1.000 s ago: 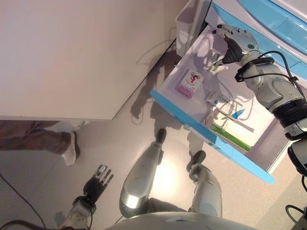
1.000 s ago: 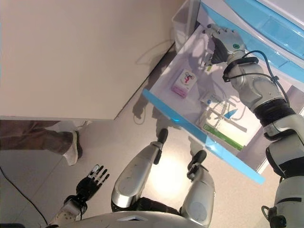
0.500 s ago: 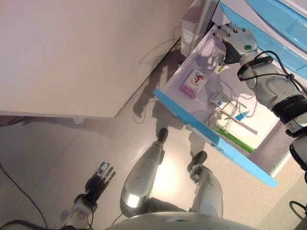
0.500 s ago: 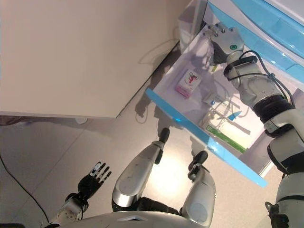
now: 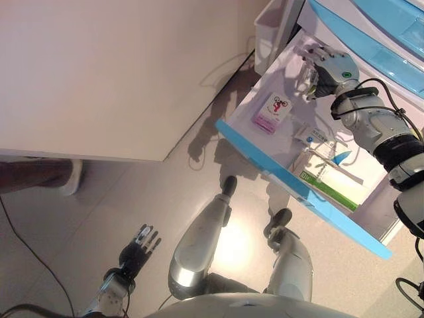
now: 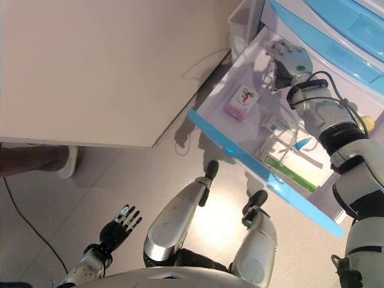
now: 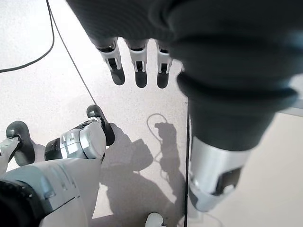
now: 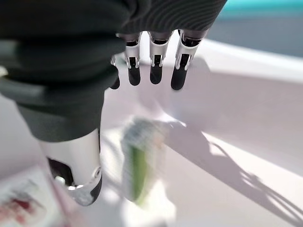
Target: Open the drawer and pick up the medicine
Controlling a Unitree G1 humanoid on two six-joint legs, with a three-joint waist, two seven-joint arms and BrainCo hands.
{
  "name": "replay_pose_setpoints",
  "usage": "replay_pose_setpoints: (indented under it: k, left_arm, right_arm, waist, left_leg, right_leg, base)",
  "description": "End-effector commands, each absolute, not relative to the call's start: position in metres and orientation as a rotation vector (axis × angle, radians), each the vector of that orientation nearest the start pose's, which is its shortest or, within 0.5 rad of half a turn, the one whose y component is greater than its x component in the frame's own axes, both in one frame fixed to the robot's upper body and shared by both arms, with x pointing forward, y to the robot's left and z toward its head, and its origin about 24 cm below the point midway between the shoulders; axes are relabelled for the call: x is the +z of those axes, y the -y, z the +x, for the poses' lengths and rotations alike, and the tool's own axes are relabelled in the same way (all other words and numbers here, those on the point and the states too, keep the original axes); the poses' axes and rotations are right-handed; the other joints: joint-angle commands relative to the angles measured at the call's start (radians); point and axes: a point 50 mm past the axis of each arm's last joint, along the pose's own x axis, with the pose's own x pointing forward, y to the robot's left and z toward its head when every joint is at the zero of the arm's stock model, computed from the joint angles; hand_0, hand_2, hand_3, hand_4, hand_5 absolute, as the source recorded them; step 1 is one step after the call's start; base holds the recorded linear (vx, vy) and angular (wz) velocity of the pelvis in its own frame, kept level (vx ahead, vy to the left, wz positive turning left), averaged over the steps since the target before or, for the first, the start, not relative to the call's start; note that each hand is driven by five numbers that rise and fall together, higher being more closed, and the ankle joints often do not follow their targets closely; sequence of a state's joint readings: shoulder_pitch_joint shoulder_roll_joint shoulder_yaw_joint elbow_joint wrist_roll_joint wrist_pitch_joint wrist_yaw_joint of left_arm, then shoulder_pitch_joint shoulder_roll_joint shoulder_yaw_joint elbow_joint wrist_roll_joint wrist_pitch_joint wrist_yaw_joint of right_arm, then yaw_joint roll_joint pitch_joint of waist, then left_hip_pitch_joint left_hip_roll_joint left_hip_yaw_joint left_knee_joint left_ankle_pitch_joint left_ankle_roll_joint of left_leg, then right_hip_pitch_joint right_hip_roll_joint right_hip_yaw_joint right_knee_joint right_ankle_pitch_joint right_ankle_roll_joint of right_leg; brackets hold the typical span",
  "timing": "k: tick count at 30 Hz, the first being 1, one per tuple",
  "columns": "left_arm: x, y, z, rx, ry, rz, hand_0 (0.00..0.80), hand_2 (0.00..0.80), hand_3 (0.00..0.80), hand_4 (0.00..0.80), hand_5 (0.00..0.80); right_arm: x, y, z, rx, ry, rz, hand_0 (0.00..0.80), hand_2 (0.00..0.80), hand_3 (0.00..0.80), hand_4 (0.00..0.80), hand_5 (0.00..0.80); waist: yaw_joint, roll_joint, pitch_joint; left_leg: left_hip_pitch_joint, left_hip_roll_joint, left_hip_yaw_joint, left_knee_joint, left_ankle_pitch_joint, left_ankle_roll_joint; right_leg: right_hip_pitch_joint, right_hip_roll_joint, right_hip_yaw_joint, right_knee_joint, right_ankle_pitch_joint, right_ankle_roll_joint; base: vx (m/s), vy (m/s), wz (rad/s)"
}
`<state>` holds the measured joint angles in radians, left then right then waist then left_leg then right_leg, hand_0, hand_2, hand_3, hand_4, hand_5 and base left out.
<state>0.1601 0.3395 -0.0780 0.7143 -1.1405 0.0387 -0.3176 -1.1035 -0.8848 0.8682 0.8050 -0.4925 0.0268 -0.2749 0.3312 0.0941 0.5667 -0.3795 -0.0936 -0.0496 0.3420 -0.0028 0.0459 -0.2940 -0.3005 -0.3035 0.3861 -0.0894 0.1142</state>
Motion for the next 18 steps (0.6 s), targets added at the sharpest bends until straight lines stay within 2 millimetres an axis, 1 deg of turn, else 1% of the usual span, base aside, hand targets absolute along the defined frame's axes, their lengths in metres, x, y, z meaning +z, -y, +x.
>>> replay_pose_setpoints:
  k: [1,5,10,14,18]
  left_arm:
    - [-0.115,-0.251,0.102,0.266,-0.685,-0.807,0.000,0.000,0.000,0.000,0.000]
    - [-0.114,-0.250,0.103,0.264,-0.682,-0.813,0.000,0.000,0.000,0.000,0.000]
    - [-0.115,-0.250,0.102,0.269,-0.688,-0.818,0.000,0.000,0.000,0.000,0.000]
    - [-0.115,-0.249,0.102,0.272,-0.685,-0.823,0.000,0.000,0.000,0.000,0.000]
    - [-0.115,-0.249,0.102,0.267,-0.692,-0.822,0.000,0.000,0.000,0.000,0.000]
  right_arm:
    - [0.243,0.281,0.385,-0.321,0.219,-1.809,0.000,0.000,0.000,0.000,0.000]
    - [0.241,0.287,0.384,-0.326,0.187,-1.808,0.000,0.000,0.000,0.000,0.000]
    - [0.233,0.297,0.382,-0.342,0.148,-1.817,0.000,0.000,0.000,0.000,0.000]
    - [0.230,0.300,0.382,-0.343,0.126,-1.818,0.000,0.000,0.000,0.000,0.000]
    - [0.229,0.303,0.381,-0.347,0.119,-1.809,0.000,0.000,0.000,0.000,0.000]
  waist:
    - [0.011,0.059,-0.047]
    - [0.009,0.065,-0.047]
    - [0.009,0.073,-0.047]
    - [0.008,0.075,-0.047]
    - [0.009,0.075,-0.047]
  left_leg:
    - [-0.008,-0.002,0.023,0.035,-0.080,0.005]
    - [-0.014,-0.001,0.032,0.031,-0.075,0.005]
    - [-0.015,-0.001,0.040,0.028,-0.072,0.005]
    - [-0.020,0.001,0.044,0.027,-0.071,0.005]
    - [-0.024,0.000,0.039,0.032,-0.072,0.006]
  right_leg:
    - [-0.036,0.017,0.025,0.090,-0.013,-0.030]
    - [-0.046,0.014,0.026,0.092,-0.011,-0.030]
    - [-0.053,0.010,0.025,0.100,-0.010,-0.032]
    - [-0.059,0.009,0.024,0.104,-0.011,-0.033]
    - [-0.065,0.008,0.027,0.109,-0.011,-0.034]
  base:
    - [-0.025,0.010,-0.08]
    - [-0.030,0.015,-0.08]
    - [-0.004,0.003,-0.01]
    - [0.000,0.000,0.00]
    - [0.000,0.000,0.00]
